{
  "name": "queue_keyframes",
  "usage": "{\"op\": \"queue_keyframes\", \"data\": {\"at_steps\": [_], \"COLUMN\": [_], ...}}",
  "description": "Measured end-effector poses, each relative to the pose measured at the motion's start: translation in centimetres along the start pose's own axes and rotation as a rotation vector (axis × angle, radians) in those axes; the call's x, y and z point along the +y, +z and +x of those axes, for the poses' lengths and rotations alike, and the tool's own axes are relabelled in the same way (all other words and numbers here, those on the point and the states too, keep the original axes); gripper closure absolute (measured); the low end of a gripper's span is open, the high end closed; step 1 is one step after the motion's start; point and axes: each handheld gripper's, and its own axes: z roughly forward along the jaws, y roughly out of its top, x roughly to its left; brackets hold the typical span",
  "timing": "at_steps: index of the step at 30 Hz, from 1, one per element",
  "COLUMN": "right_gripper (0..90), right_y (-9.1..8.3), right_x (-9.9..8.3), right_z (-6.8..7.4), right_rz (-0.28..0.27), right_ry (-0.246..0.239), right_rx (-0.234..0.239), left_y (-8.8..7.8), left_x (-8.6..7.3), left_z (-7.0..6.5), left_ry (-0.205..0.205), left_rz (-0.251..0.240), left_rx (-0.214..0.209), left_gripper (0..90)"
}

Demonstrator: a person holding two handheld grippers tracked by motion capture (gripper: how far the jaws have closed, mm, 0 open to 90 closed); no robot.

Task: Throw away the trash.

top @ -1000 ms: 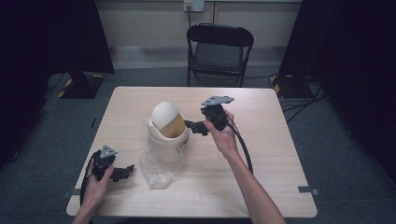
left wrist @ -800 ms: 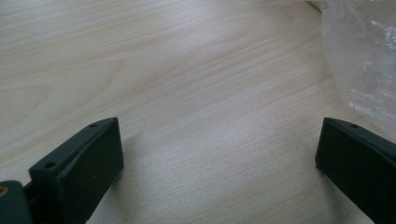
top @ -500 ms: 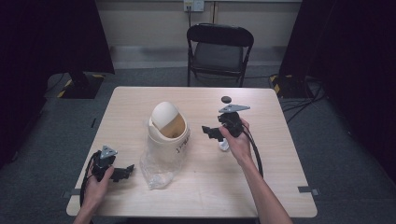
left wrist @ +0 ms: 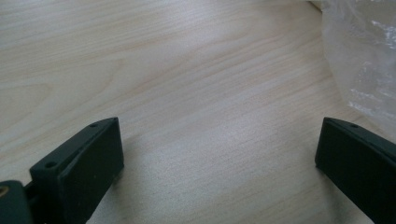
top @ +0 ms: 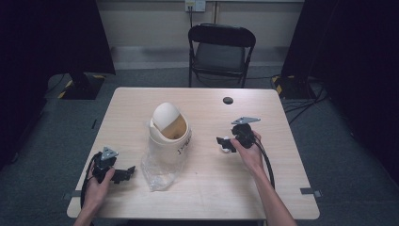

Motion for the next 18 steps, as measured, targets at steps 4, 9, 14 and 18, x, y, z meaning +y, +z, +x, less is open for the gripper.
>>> {"op": "queue_keyframes", "data": {"at_steps": [4, 9, 14, 18], "right_gripper": [23.1, 28.5, 30.0, 28.7], "right_y": [0.1, 0.4, 0.9, 1.6], "right_x": [-1.1, -2.1, -2.7, -2.9], "right_z": [-0.3, -0.4, -0.6, -0.4], "right_rz": [0.006, 0.031, 0.040, 0.046], "right_ry": [0.013, 0.015, 0.019, 0.010], "right_rx": [0.009, 0.000, 0.008, 0.011], "left_y": [0.0, 0.0, 0.0, 0.0], "left_x": [0.0, 0.0, 0.0, 0.0], "left_z": [0.0, 0.0, 0.0, 0.0], "left_ry": [0.000, 0.002, 0.000, 0.000], "left_rz": [0.000, 0.001, 0.000, 0.000], "left_rx": [0.000, 0.000, 0.000, 0.000], "left_gripper": [0.4, 0.4, 0.4, 0.4]}}
